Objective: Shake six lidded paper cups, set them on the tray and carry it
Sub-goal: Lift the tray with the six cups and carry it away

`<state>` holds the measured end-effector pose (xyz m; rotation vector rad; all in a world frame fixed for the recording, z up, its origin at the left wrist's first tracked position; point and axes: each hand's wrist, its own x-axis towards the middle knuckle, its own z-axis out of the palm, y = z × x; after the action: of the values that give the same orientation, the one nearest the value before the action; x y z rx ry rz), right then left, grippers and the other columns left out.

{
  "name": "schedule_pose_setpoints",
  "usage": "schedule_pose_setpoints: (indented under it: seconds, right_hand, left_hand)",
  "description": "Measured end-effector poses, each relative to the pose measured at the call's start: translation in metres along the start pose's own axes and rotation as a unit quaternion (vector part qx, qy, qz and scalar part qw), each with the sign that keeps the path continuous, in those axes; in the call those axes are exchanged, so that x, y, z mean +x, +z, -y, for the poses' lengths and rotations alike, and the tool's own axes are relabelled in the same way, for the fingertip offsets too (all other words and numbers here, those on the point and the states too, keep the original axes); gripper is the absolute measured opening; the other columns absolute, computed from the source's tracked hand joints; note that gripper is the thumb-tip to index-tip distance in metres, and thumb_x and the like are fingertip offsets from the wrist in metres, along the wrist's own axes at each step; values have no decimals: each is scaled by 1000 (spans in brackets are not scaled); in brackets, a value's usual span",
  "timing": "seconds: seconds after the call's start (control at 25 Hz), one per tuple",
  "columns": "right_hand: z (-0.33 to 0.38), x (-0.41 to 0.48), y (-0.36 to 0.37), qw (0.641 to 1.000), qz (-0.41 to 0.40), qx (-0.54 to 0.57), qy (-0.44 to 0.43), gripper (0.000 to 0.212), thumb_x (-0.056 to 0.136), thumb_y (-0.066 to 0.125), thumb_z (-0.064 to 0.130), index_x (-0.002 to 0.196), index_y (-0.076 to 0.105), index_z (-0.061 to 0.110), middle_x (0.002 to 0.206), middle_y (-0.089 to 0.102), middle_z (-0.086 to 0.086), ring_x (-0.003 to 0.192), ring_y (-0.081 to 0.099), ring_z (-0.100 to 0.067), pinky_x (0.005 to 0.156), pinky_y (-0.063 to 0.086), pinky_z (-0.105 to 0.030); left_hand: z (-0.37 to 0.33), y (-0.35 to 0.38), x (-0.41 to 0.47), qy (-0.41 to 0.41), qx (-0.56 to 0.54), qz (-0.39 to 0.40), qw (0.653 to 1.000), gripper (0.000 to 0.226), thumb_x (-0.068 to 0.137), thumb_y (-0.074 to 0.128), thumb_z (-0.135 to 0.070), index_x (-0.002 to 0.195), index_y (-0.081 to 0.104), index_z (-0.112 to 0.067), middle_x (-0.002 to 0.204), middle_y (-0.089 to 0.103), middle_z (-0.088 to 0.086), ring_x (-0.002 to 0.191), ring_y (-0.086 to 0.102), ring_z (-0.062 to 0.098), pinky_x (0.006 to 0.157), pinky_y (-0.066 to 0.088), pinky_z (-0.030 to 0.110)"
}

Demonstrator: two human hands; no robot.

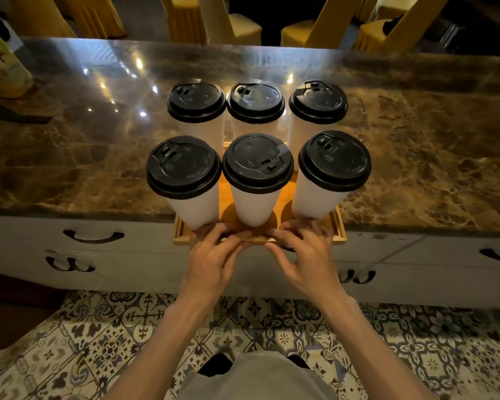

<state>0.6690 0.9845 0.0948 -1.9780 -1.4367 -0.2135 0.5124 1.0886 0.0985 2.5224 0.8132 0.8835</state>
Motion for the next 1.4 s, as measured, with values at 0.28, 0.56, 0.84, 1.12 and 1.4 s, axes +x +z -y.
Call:
schedule_pose_setpoints:
  seconds: [0.28, 0.56, 0.84, 1.12, 1.4]
  right_hand:
    - [-11, 43, 12, 999, 18, 11, 31, 19, 82, 70, 32, 95, 78, 21, 93, 71, -5, 98, 62, -35, 82, 23, -32]
    - [-16, 65, 22, 999, 31, 13, 35, 18, 85, 67, 33, 95, 77, 22, 96, 70, -4, 100, 59, -33, 81, 25, -35]
    - [-31, 99, 22, 993, 94, 39, 53, 17, 90, 66, 35, 100, 75, 26, 104, 68, 3, 110, 51, -24, 82, 23, -34]
    - [-40, 123, 31, 993, 96, 46, 59, 17, 89, 67, 36, 102, 75, 28, 105, 68, 5, 108, 52, -23, 79, 22, -33]
    - [-40, 139, 37, 994, 78, 42, 69, 16, 88, 69, 34, 100, 77, 27, 103, 68, 4, 104, 56, -25, 78, 23, -34]
  left_hand:
    - [13, 5, 43, -1, 5, 11, 1000, 18, 81, 73, -8, 99, 75, -8, 89, 63, 15, 83, 61, 36, 71, 48, 48]
    - [25, 6, 69, -9, 11, 36, 999, 16, 84, 70, -9, 99, 75, -5, 92, 63, 18, 89, 60, 37, 77, 47, 48]
    - [27, 10, 98, -49, -8, 54, 997, 16, 90, 64, -15, 102, 73, -10, 93, 59, 12, 88, 56, 29, 79, 41, 39]
    - [36, 14, 125, -63, -15, 75, 995, 18, 91, 62, -17, 104, 73, -11, 95, 59, 11, 88, 56, 28, 79, 44, 45]
    - [45, 17, 143, -51, -17, 72, 996, 16, 90, 63, -15, 101, 73, -8, 95, 60, 15, 87, 58, 31, 77, 41, 43]
